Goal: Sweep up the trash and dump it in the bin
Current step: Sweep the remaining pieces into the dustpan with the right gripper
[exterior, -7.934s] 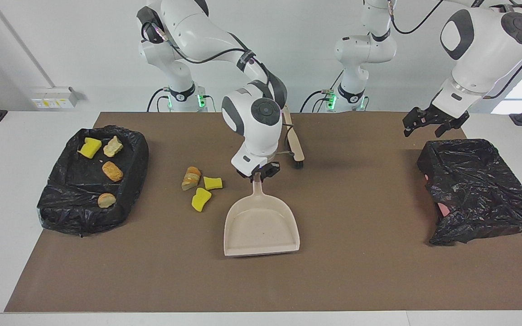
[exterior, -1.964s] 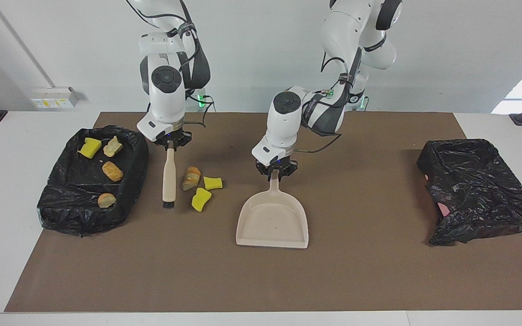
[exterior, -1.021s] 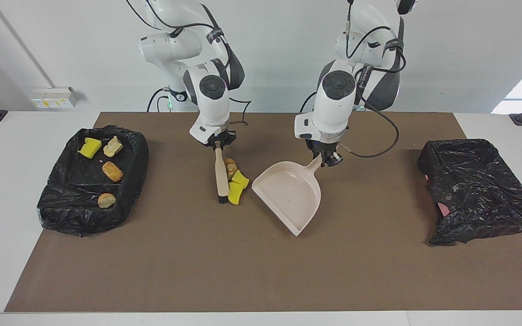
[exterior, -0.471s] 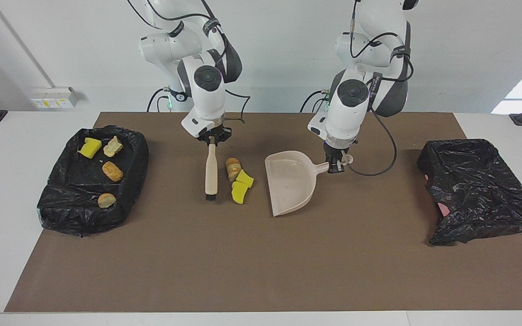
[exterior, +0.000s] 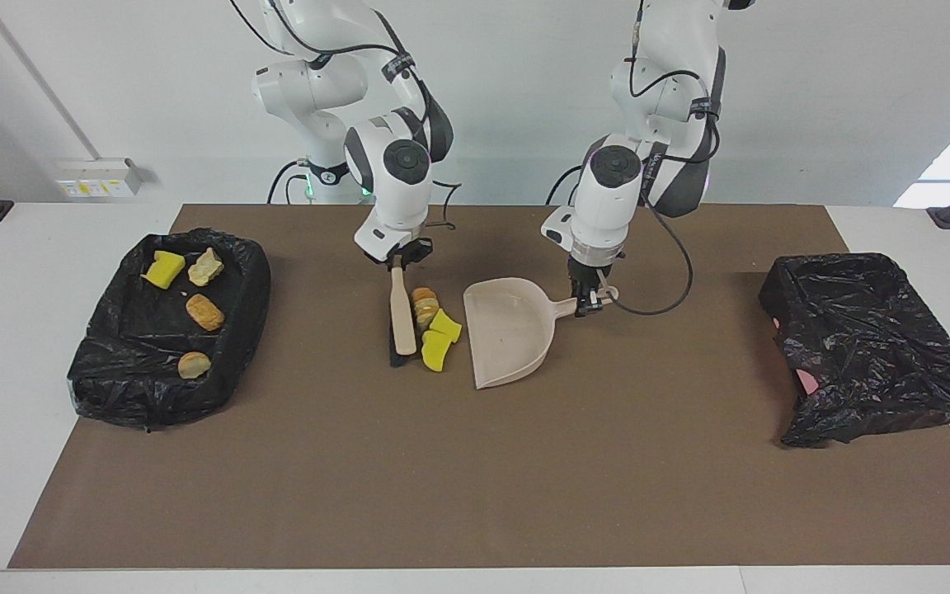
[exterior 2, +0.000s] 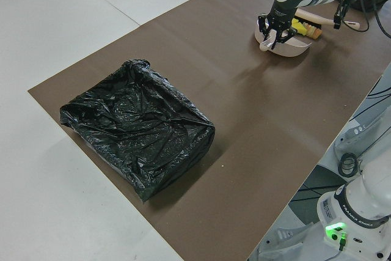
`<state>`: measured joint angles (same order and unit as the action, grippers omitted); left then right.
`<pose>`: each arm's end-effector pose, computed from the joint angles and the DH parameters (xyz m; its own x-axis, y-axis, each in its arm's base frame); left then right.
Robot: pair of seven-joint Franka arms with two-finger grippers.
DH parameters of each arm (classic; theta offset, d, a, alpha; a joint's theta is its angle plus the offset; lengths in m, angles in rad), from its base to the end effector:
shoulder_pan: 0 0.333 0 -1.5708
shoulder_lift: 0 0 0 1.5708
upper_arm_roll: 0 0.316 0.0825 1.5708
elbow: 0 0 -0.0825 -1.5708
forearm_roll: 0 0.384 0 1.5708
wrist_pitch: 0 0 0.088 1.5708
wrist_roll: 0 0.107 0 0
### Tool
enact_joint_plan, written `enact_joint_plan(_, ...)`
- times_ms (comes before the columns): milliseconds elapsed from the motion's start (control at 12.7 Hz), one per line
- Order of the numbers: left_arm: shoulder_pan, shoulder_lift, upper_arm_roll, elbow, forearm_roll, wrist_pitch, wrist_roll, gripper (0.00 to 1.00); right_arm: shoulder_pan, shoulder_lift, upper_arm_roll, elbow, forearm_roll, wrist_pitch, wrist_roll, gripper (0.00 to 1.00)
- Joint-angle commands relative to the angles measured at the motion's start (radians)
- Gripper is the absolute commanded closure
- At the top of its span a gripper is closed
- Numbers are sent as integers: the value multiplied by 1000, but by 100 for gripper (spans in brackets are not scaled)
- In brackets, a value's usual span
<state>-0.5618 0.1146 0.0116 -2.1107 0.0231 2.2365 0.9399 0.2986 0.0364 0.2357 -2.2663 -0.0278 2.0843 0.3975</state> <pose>0.4795 -0.2934 0.3632 0.0665 -0.9977 -0.0094 -0.9976 -0.0663 -0.0205 0.4289 0.2521 0.3275 0.9708 0.1411 -0.1942 0.1618 -0.9823 0.0947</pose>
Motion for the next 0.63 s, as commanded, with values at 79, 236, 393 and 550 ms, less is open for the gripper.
enact_joint_plan(79, -46, -44, 8, -65, 15, 49, -82, 100, 55, 46, 8, 42, 211, 72, -17, 100)
enact_joint_plan(236, -70, -38, 10, -81, 15, 80, -89, 100, 80, 71, 8, 80, 365, 126, -19, 100)
enact_joint_plan(393, -64, -38, 10, -91, 15, 100, -89, 100, 108, 74, 10, 131, 404, 136, 0, 100)
enact_joint_plan(550, -49, -36, 10, -97, 8, 127, -89, 100, 97, 13, 2, 131, 384, 45, 6, 100)
